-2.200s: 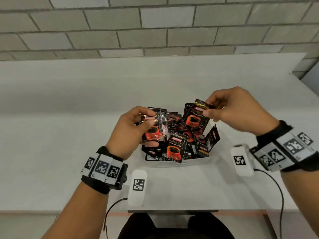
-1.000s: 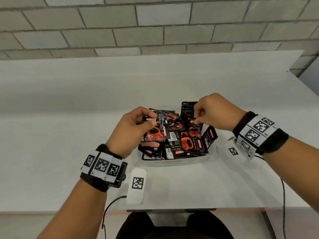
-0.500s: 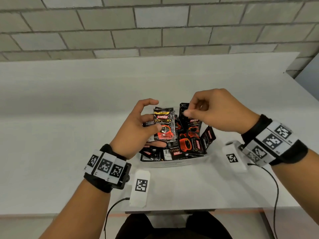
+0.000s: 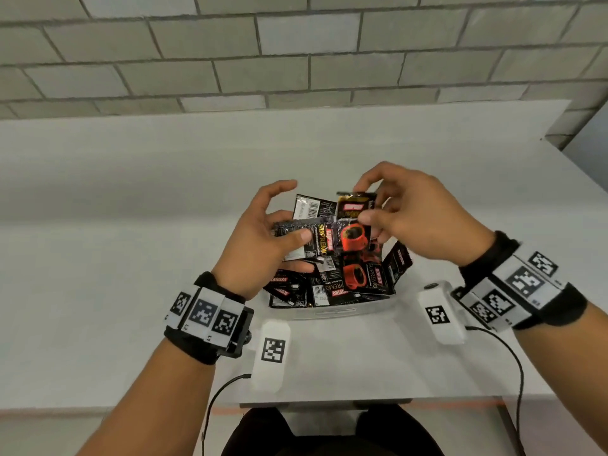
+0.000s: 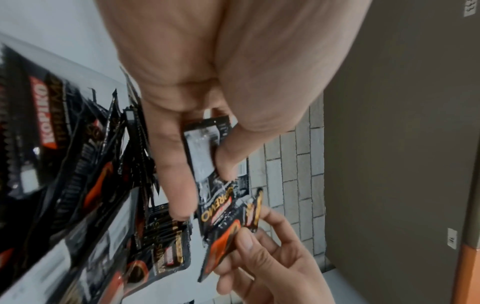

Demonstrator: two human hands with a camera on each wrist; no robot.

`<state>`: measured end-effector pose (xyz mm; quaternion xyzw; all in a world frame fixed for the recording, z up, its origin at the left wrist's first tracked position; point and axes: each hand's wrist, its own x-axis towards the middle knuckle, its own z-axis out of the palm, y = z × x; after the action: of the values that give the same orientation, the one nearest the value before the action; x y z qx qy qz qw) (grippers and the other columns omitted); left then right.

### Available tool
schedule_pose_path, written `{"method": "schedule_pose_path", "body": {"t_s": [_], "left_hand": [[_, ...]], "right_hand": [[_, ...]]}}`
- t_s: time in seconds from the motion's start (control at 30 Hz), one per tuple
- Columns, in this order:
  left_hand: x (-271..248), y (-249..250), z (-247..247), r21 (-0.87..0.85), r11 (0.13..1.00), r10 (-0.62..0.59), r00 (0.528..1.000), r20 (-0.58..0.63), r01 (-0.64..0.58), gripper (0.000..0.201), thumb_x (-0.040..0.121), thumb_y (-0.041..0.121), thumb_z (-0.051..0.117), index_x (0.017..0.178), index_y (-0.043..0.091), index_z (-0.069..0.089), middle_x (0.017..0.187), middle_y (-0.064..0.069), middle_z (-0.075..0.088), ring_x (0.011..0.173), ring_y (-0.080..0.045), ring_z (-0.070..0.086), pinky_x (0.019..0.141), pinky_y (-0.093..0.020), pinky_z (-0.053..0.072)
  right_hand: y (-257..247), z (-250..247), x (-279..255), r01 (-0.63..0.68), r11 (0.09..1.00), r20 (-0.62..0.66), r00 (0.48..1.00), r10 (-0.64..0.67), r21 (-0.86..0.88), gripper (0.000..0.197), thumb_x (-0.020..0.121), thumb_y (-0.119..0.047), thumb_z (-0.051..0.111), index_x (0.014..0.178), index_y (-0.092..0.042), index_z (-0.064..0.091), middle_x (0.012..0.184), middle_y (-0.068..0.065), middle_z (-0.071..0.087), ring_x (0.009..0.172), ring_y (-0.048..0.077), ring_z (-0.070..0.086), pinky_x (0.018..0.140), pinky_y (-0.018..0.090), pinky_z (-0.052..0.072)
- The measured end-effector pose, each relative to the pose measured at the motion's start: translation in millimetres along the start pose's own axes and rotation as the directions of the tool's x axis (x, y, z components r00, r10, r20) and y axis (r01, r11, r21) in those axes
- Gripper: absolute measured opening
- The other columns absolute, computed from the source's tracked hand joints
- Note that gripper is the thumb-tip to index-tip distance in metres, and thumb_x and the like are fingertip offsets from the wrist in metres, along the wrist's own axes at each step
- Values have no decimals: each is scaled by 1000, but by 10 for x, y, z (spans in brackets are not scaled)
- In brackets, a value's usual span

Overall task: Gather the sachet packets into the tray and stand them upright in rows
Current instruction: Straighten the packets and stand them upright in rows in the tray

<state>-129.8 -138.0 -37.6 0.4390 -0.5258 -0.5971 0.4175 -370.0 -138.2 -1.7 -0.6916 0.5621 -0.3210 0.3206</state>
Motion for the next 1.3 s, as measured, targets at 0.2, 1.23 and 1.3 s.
{"method": "schedule_pose_path", "body": {"t_s": [0.2,1.23,1.3], "left_hand": [[124,169,-137,220,975,17,999,-35,-9,14,89,7,74,103,7,72,88,-5,74,68,-16,71,59,-30,61],[509,176,662,887,199,-600,665,446,-416,9,85,36,61,86,29,66,106,-11,70,101,-29,61,89,-43,53],[507,146,660,882,226,-588,664,462,-413,15,86,37,60,91,25,68,108,-8,69,98,-26,63,87,-42,53]], "right_hand": [[180,-331,80,-107,994,-44,993,107,6,17,88,-3,74,95,-12,61,80,11,75,69,28,75,74,47,63],[582,-42,284,150,828,174,983,-64,-540,17,76,-5,76,76,-15,63,68,-13,56,62,0,51,58,17,41],[585,-34,288,132,818,191,981,-28,-560,20,74,-11,82,79,-16,64,68,-13,57,63,6,54,61,25,47]]}}
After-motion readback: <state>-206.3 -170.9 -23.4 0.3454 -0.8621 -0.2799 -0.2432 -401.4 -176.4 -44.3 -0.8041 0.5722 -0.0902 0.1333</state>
